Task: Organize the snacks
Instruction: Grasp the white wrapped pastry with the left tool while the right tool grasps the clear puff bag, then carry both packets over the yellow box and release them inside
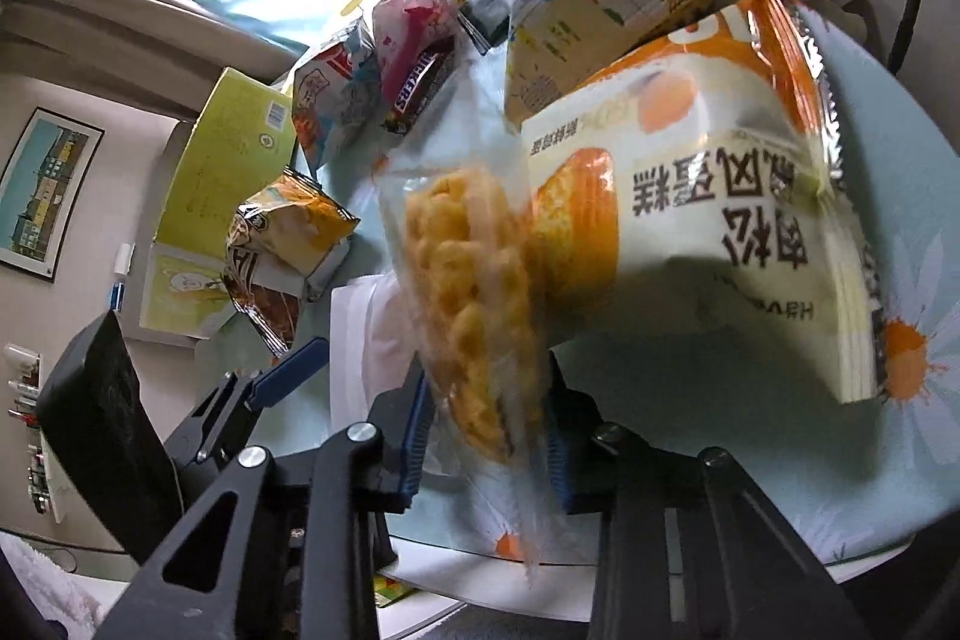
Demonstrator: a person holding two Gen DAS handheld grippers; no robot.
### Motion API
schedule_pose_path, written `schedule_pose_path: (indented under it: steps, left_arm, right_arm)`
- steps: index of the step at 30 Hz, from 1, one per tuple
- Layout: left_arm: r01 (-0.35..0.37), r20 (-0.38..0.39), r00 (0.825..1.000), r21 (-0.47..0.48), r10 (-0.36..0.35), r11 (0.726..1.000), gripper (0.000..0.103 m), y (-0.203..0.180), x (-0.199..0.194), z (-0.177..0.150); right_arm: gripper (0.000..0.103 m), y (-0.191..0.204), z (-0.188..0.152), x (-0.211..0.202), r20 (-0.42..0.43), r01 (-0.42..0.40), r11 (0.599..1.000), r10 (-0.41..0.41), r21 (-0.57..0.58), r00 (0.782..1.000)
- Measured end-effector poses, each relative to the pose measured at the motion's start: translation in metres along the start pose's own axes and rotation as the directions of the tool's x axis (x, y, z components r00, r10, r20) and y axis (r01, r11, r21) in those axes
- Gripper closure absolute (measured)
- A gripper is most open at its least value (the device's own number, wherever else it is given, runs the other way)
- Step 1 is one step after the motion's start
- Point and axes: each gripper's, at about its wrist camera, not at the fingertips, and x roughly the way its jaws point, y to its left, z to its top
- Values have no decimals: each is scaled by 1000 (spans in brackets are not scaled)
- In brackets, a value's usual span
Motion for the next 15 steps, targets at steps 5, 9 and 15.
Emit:
schedule_pose_path:
  steps: [5,9,15]
  left_arm:
    - [8,-18,1000,-3,-8,1000,35,-1,9,6]
    - [1,-19,1000,18,-1,1000,39,-4,10,5]
    - [10,-22,1000,-1,-10,1000,41,1,6,2]
  right_arm:
    - [78,7,2,0,-4,8,999,-9,-40,1000]
    - [78,7,3,1,-3,4,999,-4,-46,1000]
    - [79,10,2,0,-8,-7,998,7,-57,1000]
